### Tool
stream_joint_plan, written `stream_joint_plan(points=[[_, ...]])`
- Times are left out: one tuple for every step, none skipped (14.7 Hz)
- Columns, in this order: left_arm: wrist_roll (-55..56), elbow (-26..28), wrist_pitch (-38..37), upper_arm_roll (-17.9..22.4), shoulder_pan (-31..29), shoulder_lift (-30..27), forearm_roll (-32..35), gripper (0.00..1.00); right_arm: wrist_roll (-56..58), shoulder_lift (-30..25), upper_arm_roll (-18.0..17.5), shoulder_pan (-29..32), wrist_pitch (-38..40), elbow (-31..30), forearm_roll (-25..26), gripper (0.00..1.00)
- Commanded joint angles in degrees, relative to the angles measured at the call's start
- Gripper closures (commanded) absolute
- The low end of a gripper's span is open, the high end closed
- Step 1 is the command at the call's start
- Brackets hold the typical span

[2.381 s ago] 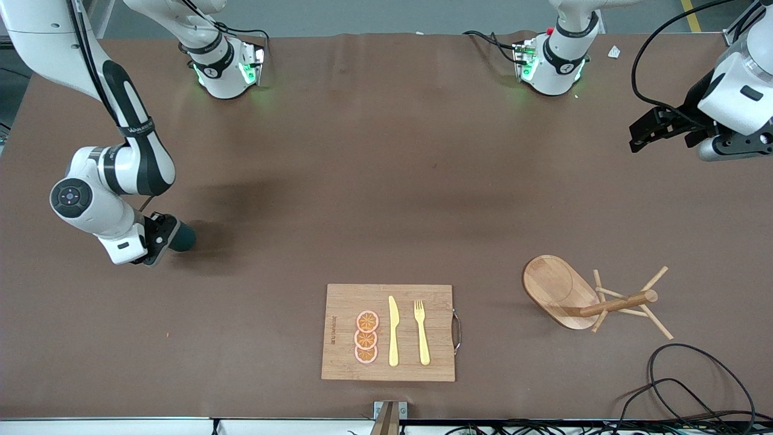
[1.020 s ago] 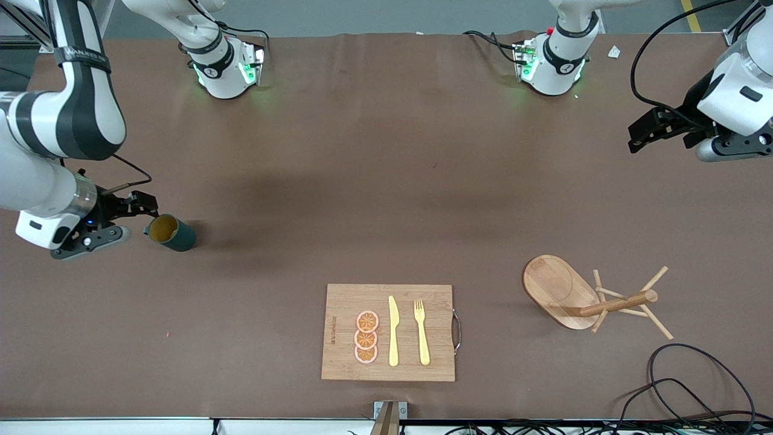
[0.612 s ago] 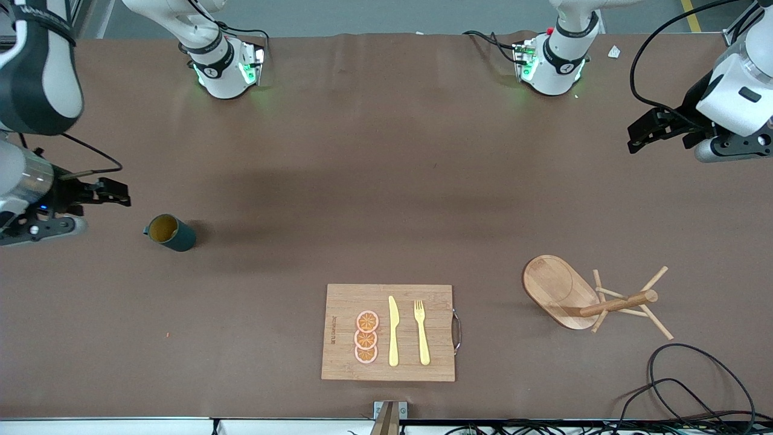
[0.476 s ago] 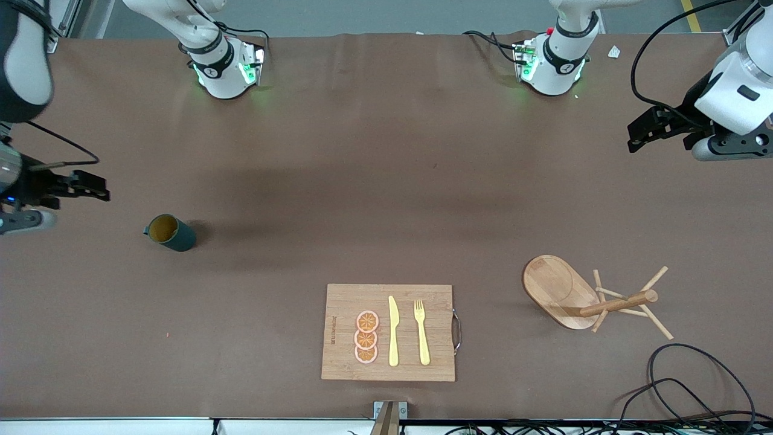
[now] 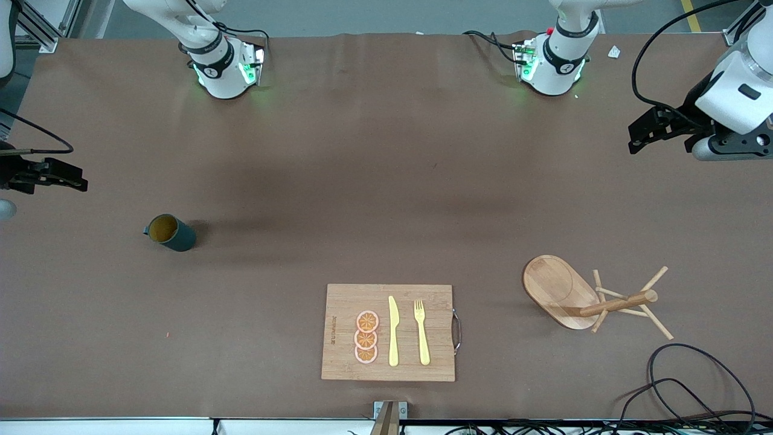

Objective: Transfer cup from left to right arm and place

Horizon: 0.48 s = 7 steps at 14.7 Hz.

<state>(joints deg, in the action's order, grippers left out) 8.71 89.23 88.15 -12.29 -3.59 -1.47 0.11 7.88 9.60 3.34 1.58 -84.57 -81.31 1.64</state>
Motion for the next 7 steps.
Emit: stream_joint_plan(points=[[-1.06,1.73,2.02,-0.28,-0.37,-1.95,-0.46,0.00,-1.54,0.33,-0.44,0.09,2.91,2.39,-0.41,0.00],[-1.06,3.66,3.86,-0.28,-0.37,-3.26,-0.46,0.00,-1.64,0.33,-0.35,0.44,3.71,2.39,-1.02,0.00],[-1.15,5.94,5.70,-0.28,-0.45,-4.92,-0.55,0.00,-1.55,0.33,-0.35,0.53,4.76,2.39,-1.99,0.00],[-1.15,6.39,6.15,-0.28,-0.46,-5.29,-0.55,0.00,-1.37,0.33,-0.18,0.62,5.55,2.39,-3.13,0.00],[-1.15,6.40,6.16,-0.28,-0.37,-5.21,-0.81,0.00,-1.02,0.33,-0.18,0.62,5.74,2.39,-3.40,0.00],[-1.15,6.49,6.16,-0.28,-0.28,-5.21,-0.90,0.00,-0.85,0.24,-0.26,0.44,6.17,2.39,-3.23,0.00],[-1.15,6.49,6.16,-0.28,-0.28,-5.21,-0.99,0.00,-0.76,-0.02,-0.44,0.18,6.26,2.30,-2.97,0.00]])
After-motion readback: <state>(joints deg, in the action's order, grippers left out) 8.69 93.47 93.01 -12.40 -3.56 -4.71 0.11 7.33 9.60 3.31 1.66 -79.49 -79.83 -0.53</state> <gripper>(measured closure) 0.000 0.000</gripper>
